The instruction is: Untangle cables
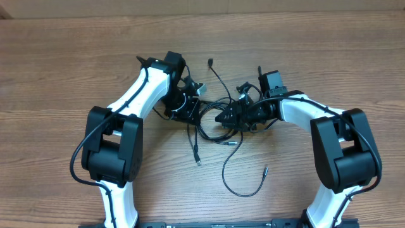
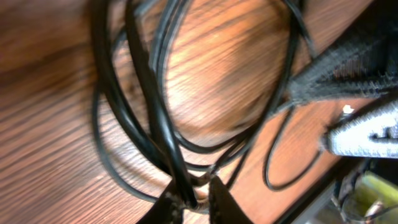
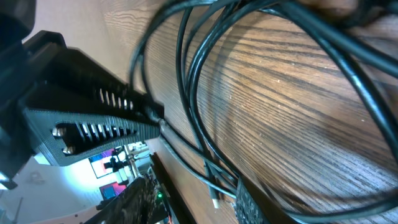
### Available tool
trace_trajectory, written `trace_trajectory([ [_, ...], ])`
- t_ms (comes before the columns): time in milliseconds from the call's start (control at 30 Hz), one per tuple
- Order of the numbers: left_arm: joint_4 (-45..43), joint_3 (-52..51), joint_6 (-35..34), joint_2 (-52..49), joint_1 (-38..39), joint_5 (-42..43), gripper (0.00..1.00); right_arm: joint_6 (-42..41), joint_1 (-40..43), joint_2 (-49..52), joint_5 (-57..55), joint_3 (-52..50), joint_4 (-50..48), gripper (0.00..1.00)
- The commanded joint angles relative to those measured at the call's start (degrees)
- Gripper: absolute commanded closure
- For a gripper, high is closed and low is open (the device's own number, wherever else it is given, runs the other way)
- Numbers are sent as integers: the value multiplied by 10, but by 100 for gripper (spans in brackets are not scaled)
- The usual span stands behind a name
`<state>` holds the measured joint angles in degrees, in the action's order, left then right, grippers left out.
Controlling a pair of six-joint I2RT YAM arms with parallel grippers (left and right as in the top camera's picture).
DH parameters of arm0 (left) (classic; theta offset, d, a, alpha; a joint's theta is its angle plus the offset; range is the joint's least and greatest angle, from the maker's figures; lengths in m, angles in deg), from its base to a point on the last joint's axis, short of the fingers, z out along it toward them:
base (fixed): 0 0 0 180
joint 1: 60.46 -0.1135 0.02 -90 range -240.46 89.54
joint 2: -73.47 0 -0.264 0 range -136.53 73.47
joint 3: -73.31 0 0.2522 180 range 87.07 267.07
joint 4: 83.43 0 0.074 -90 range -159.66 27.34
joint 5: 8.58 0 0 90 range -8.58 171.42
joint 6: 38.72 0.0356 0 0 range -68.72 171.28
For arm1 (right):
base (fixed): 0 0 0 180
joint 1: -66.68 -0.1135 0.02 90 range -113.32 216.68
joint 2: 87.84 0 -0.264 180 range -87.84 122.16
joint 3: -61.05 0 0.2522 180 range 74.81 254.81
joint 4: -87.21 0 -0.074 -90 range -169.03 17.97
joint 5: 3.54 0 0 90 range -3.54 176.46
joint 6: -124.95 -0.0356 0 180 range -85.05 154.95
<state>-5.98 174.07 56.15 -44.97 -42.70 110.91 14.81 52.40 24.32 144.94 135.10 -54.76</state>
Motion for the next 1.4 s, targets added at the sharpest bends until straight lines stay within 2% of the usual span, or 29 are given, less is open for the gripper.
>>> trace_trajectory([
  [0, -5, 12, -96, -4, 3, -40, 71, 11, 2, 2, 1, -3, 1, 59],
  [33, -6, 12, -105, -4, 4, -40, 67, 11, 2, 2, 1, -3, 1, 58],
  [67, -7, 12, -114, -4, 7, -40, 56, 11, 2, 2, 1, -3, 1, 59],
  [100, -7, 12, -119, -4, 8, -40, 51, 11, 2, 2, 1, -3, 1, 58],
  [200, -7, 12, -141, -4, 16, -43, 50, 11, 2, 2, 1, -3, 2, 58],
  [400, -19, 9, -218, -4, 33, -131, 47, 11, 2, 2, 0, -3, 5, 58],
  [467, -32, 1, -226, -4, 37, -134, 48, 11, 2, 2, 1, -3, 7, 58],
  [633, -63, -22, -247, -4, 48, -134, 60, 11, 2, 2, 1, -3, 10, 57],
  [800, -89, -42, -258, -4, 49, -134, 61, 11, 2, 2, 0, -3, 10, 57],
  [867, -101, -49, -259, -4, 49, -134, 69, 11, 2, 2, 0, -3, 10, 57],
  [933, -108, -52, -262, -4, 49, -134, 71, 11, 2, 2, 1, -3, 10, 57],
  [1067, -111, -52, -263, -4, 49, -134, 87, 11, 1, 2, 0, -3, 10, 57],
  [1167, -111, -52, -263, -4, 47, -134, 96, 11, 1, 2, 0, -3, 10, 56],
  [1233, -111, -52, -263, -4, 47, -134, 96, 11, 1, 2, 0, -3, 10, 53],
  [1367, -110, -52, -262, -4, 47, -134, 96, 11, 1, 2, -6, -3, 11, 52],
])
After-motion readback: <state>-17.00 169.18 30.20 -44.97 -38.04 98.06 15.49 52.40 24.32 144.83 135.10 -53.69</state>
